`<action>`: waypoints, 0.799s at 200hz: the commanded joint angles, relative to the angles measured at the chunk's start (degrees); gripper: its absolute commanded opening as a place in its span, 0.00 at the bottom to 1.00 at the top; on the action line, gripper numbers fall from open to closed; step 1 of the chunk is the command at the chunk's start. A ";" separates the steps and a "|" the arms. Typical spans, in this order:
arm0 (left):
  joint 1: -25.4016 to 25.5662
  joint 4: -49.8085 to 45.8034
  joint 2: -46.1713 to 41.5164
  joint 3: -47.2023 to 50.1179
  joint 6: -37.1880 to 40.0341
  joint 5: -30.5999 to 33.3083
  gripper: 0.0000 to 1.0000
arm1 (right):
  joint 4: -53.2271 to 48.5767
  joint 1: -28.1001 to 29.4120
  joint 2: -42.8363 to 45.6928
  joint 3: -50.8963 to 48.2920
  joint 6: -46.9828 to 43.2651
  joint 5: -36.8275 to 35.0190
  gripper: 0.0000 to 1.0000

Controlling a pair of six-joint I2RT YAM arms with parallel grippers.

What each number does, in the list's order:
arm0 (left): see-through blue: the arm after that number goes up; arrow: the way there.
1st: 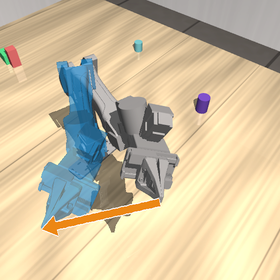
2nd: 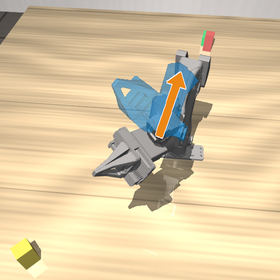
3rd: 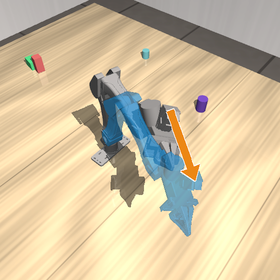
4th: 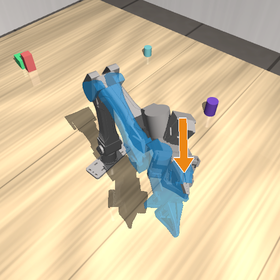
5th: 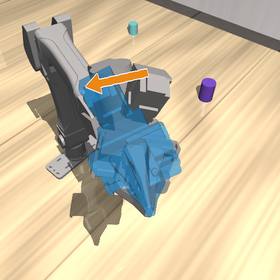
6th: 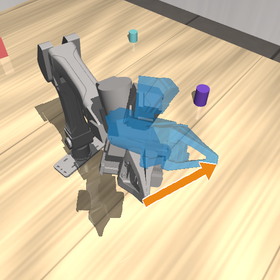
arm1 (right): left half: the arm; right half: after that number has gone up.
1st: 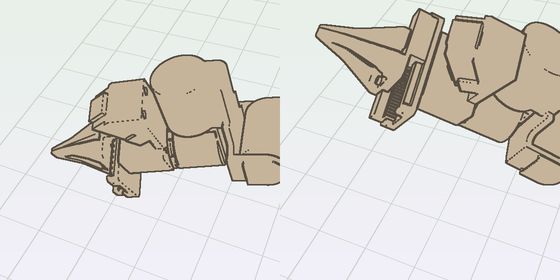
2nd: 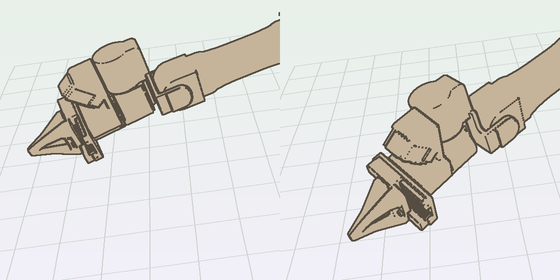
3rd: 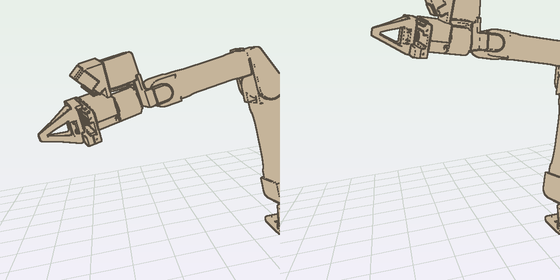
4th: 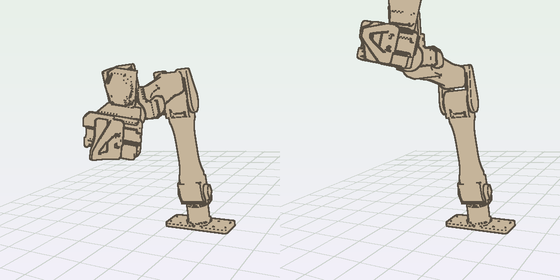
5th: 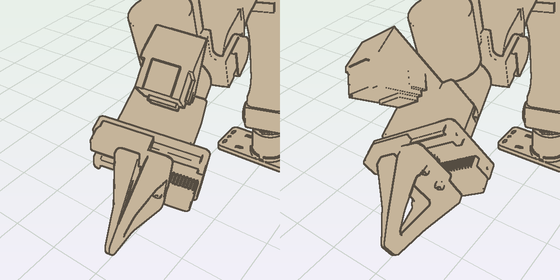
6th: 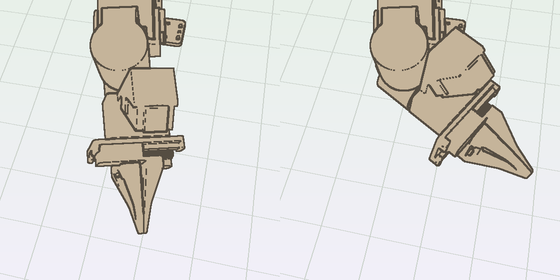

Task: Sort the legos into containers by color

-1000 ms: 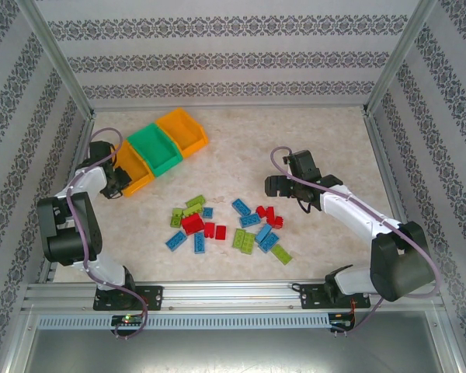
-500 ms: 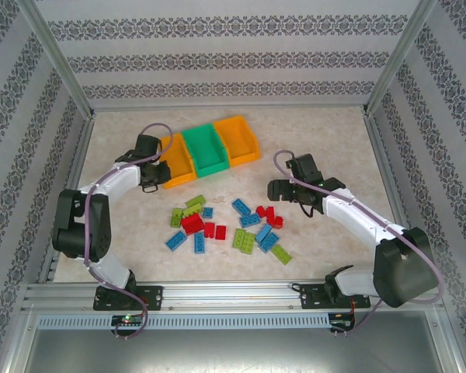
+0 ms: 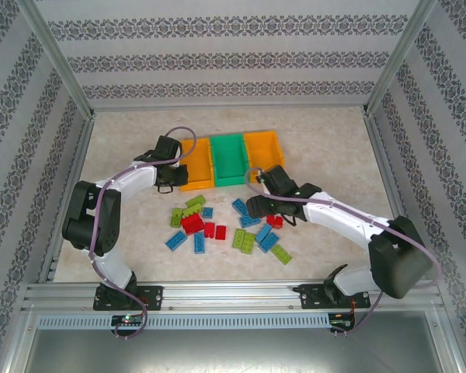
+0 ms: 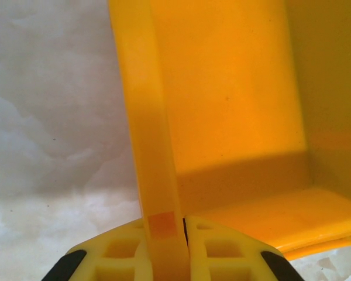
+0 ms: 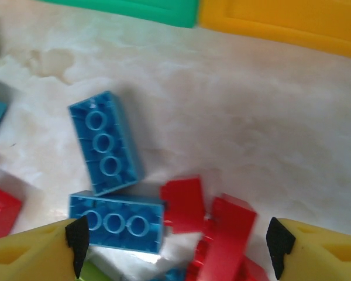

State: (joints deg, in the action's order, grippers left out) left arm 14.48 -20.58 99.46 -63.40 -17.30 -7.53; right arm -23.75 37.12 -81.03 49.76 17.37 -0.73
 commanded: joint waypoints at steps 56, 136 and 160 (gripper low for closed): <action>0.81 2.41 0.06 -0.38 3.68 -0.54 0.20 | 1.34 4.10 -12.78 9.41 -8.49 2.22 0.76; 0.82 4.58 -7.15 5.34 1.48 3.66 0.55 | 0.63 4.86 -21.44 13.55 -11.49 2.58 0.72; 0.82 6.06 -10.39 8.06 0.51 5.85 0.60 | 0.46 4.84 -24.22 14.96 -11.65 2.47 0.66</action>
State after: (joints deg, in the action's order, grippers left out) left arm 14.63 -17.67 92.95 -57.63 -15.33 -5.10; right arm -22.74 41.52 -102.56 62.48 7.09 2.00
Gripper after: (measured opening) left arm 0.587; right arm 0.684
